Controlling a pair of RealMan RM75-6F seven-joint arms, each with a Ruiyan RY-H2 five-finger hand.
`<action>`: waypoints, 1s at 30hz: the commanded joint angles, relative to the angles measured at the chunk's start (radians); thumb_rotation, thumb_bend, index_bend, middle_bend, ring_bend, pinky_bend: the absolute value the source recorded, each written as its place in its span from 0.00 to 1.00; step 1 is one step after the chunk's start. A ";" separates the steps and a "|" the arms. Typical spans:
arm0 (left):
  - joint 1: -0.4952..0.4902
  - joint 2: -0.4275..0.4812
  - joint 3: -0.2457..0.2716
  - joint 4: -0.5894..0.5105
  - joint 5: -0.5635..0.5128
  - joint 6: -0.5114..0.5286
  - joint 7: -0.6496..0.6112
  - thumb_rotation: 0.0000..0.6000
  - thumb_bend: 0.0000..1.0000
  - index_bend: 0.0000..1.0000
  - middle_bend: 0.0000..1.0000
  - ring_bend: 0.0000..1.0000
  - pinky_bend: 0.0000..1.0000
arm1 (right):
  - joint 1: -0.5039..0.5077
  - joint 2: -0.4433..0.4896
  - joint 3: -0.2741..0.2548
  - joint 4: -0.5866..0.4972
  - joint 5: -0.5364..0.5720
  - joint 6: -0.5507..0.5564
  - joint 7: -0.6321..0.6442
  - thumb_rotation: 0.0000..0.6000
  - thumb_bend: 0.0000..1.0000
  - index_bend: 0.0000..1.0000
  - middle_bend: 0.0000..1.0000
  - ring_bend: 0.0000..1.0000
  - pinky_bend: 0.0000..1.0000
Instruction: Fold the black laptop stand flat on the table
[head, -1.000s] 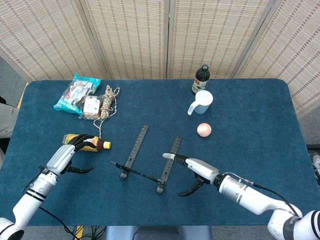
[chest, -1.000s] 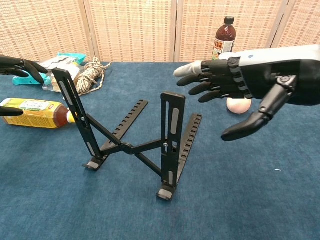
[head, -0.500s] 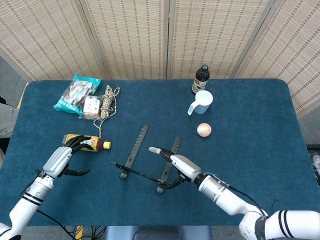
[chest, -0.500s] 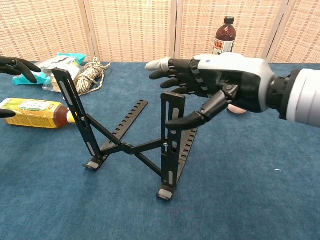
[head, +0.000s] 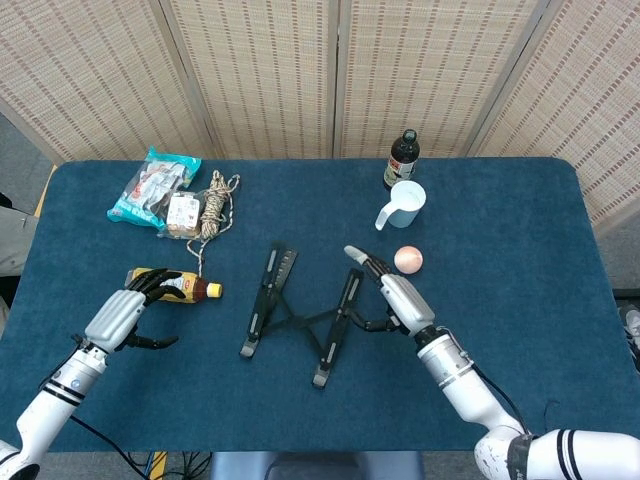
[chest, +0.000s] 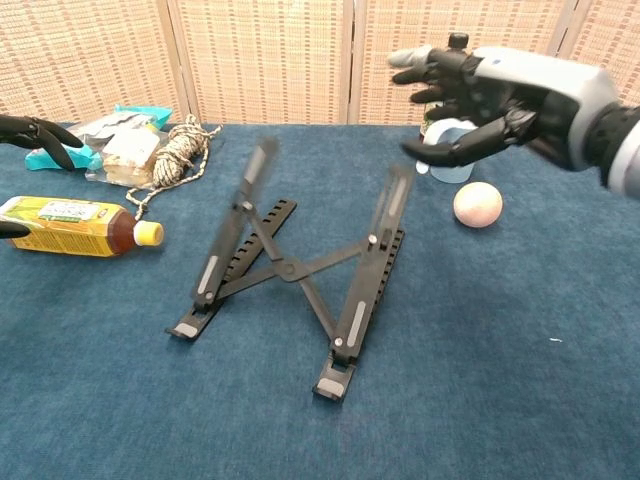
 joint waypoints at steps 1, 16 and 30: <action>-0.024 0.002 -0.008 0.015 -0.002 -0.035 0.029 1.00 0.13 0.29 0.12 0.05 0.04 | -0.027 0.070 0.000 -0.041 -0.052 0.021 -0.044 1.00 0.30 0.00 0.05 0.00 0.00; -0.198 -0.103 -0.038 0.162 0.098 -0.170 0.192 1.00 0.13 0.29 0.12 0.05 0.04 | 0.043 0.238 -0.099 -0.005 -0.209 -0.159 -0.419 1.00 0.02 0.00 0.03 0.00 0.00; -0.350 -0.285 -0.064 0.379 0.124 -0.254 0.189 1.00 0.13 0.28 0.12 0.05 0.04 | 0.076 0.173 -0.117 0.089 -0.242 -0.198 -0.561 1.00 0.00 0.00 0.03 0.00 0.00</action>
